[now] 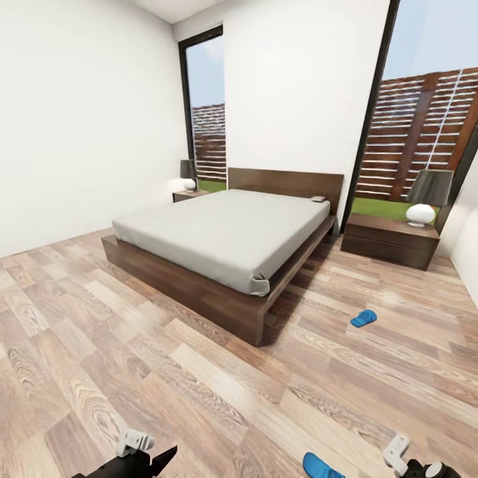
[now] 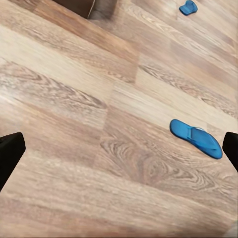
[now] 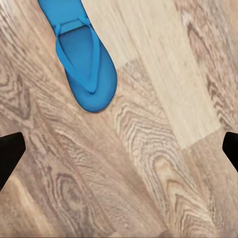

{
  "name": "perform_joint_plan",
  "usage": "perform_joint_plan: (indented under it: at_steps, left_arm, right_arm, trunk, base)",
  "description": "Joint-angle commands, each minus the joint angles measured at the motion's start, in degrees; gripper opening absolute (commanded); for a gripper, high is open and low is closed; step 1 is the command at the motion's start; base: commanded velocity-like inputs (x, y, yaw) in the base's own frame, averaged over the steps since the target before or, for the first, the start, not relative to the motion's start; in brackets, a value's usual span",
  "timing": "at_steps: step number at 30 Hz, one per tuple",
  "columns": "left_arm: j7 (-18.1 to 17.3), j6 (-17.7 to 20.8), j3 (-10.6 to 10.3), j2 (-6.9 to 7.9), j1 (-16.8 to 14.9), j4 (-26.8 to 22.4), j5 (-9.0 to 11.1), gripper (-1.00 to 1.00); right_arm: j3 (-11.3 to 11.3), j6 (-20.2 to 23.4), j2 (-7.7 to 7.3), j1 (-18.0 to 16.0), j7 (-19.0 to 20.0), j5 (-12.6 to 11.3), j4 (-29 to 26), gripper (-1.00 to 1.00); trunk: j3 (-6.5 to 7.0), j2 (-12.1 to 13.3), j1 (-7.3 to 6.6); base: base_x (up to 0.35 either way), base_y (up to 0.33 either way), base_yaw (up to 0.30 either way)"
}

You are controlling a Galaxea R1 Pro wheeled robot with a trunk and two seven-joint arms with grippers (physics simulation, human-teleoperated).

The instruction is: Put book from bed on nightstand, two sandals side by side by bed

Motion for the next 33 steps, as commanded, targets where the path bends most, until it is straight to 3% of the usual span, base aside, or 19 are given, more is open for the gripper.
perform_joint_plan:
  at_steps: [1, 33]
  left_arm:
    - [-0.11, 0.58, 0.03, 0.01, 0.0, -0.05, 0.54, 1.0]
    - [-0.11, 0.63, -0.06, 0.0, 0.0, -0.05, 0.54, 1.0]
  right_arm:
    - [-0.1, 0.08, 0.02, -0.02, 0.5, 0.57, -0.1, 1.0]
    - [-0.01, 0.08, 0.11, -0.02, 0.36, 0.67, -0.01, 1.0]
  trunk:
    - [-0.28, -0.04, 0.01]
    - [-7.37, -0.47, 0.84]
  base:
    - [0.0, 0.0, 0.0]
    - [0.0, 0.0, 0.0]
